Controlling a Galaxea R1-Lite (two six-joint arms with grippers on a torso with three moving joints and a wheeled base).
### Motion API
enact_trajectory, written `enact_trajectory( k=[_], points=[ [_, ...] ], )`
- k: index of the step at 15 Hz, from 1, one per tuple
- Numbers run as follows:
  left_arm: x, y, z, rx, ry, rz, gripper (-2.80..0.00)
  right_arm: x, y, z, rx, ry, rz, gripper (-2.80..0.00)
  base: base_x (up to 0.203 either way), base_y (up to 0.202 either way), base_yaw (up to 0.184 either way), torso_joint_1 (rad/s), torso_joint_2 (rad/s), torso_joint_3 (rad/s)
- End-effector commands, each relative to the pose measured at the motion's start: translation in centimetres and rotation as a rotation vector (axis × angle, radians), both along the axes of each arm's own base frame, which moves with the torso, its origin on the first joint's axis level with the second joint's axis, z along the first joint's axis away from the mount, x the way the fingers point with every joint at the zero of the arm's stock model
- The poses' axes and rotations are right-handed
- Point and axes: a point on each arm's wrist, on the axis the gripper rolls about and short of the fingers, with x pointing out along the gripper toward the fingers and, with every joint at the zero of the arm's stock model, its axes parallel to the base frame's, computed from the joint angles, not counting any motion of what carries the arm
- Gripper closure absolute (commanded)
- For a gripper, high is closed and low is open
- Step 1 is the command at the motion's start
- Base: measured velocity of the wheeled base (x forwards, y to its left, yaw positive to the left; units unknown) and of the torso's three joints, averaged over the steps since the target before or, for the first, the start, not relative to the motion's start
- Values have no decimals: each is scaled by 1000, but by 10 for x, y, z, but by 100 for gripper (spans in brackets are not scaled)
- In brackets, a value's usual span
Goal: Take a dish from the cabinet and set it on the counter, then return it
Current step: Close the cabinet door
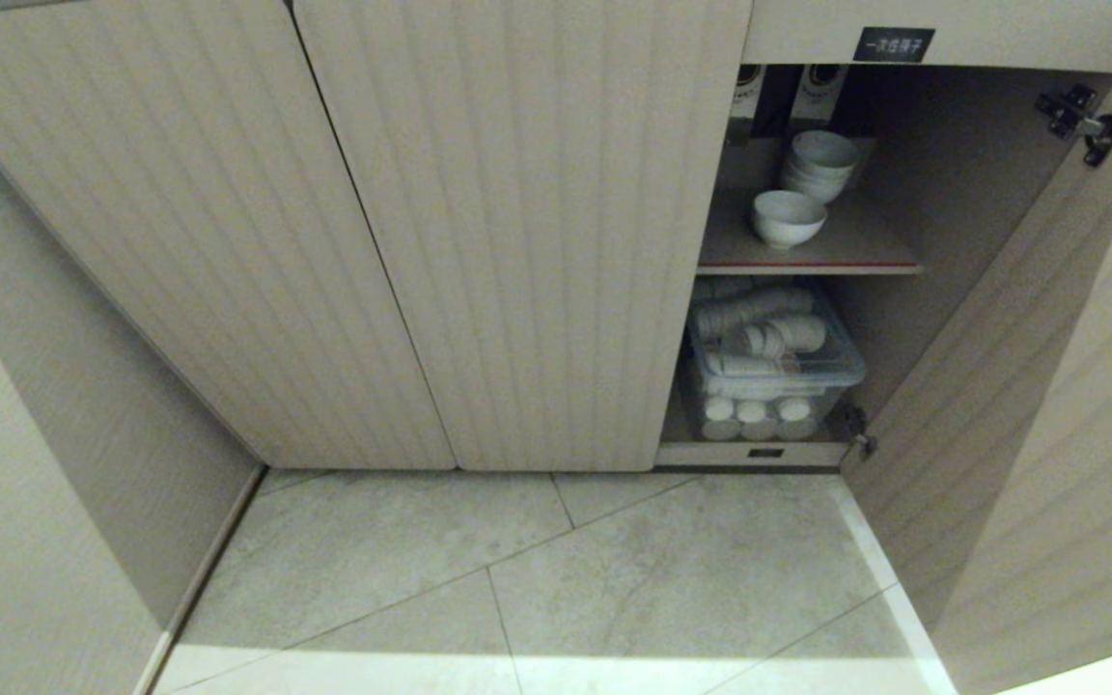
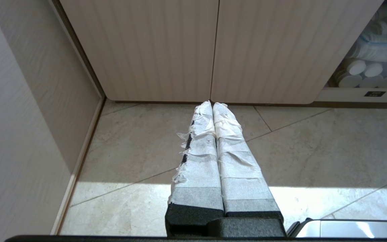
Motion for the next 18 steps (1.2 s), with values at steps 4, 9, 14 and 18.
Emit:
enact_trajectory(
  k=[4, 9, 14, 18],
  points=[
    [0, 0, 0, 0, -1, 0, 0, 0, 0, 0, -1, 1, 0, 0, 0, 0, 0, 0, 0, 0],
    [0, 0, 0, 0, -1, 0, 0, 0, 0, 0, -1, 1, 0, 0, 0, 0, 0, 0, 0, 0],
    [0, 0, 0, 0, -1, 0, 0, 0, 0, 0, -1, 1, 0, 0, -1, -95, 2, 3, 2, 1],
    [0, 0, 0, 0, 0, 0, 0, 0, 0, 0, -1, 1, 0, 0, 0, -196, 0, 3, 0, 3]
  ],
)
